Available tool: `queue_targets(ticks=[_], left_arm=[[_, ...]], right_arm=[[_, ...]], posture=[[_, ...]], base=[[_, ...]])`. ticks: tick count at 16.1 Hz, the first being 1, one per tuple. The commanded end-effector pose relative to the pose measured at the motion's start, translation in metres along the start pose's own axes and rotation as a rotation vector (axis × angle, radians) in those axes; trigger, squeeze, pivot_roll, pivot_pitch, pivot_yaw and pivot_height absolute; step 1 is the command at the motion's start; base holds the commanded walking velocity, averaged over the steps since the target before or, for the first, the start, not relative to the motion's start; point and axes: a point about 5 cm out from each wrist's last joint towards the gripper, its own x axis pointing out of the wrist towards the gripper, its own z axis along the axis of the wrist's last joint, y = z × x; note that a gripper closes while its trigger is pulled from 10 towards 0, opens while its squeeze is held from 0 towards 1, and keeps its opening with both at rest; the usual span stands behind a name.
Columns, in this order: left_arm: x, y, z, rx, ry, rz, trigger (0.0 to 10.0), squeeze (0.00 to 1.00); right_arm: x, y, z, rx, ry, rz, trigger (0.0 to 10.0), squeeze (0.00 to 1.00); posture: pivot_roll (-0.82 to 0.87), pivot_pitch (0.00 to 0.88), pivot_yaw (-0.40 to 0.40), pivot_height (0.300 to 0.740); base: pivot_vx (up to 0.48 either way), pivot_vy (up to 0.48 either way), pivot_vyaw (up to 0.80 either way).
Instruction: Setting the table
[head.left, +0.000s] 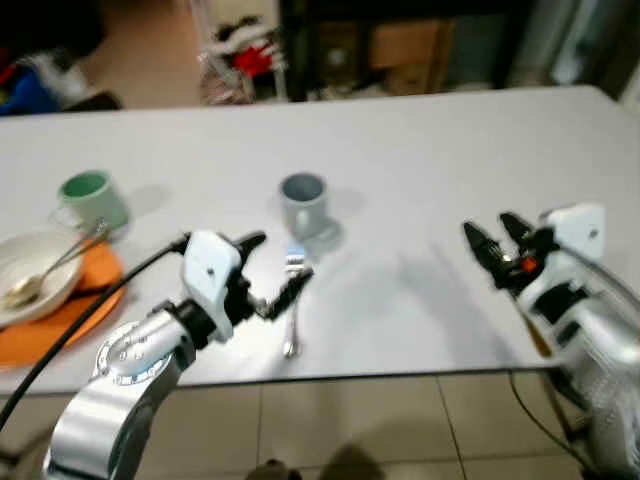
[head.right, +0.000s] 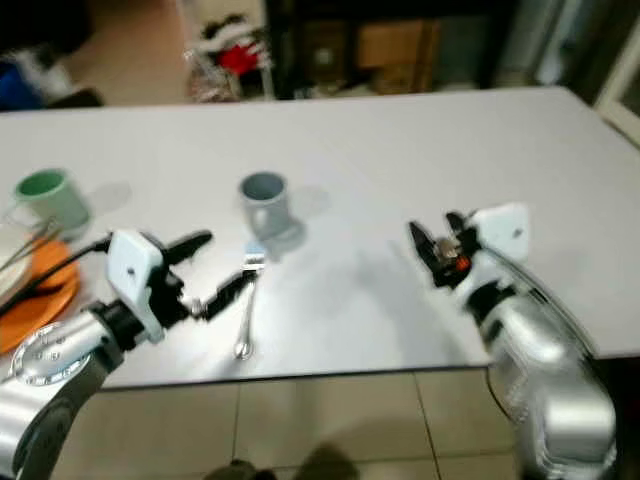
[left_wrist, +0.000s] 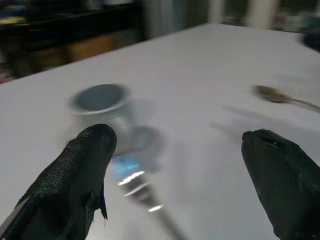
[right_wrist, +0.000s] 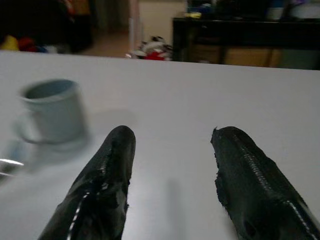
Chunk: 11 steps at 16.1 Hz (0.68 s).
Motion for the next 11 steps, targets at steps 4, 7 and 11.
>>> queue_targets(ticks=[4, 7, 11], left_arm=[[0.002, 0.011, 0.000, 0.054, 0.005, 0.295, 10.0, 0.00], [0.000, 0.007, 0.002, 0.043, -0.008, 0.372, 10.0, 0.00], [0.009, 0.006, 0.004, 0.049, -0.023, 0.393, 10.0, 0.00]], right_arm=[[-0.018, 0.035, -0.011, 0.132, -0.008, -0.027, 10.0, 1.00], [-0.021, 0.061, -0.016, 0.156, 0.041, 0.027, 10.0, 1.00], [-0.015, 0.064, -0.013, 0.176, 0.051, 0.037, 10.0, 1.00]], posture=[[0.10, 0.000, 0.082, 0.740], [0.11, 0.000, 0.070, 0.740], [0.11, 0.000, 0.049, 0.740]], base=[[0.000, 0.000, 0.80], [0.000, 0.000, 0.80], [0.000, 0.000, 0.80]])
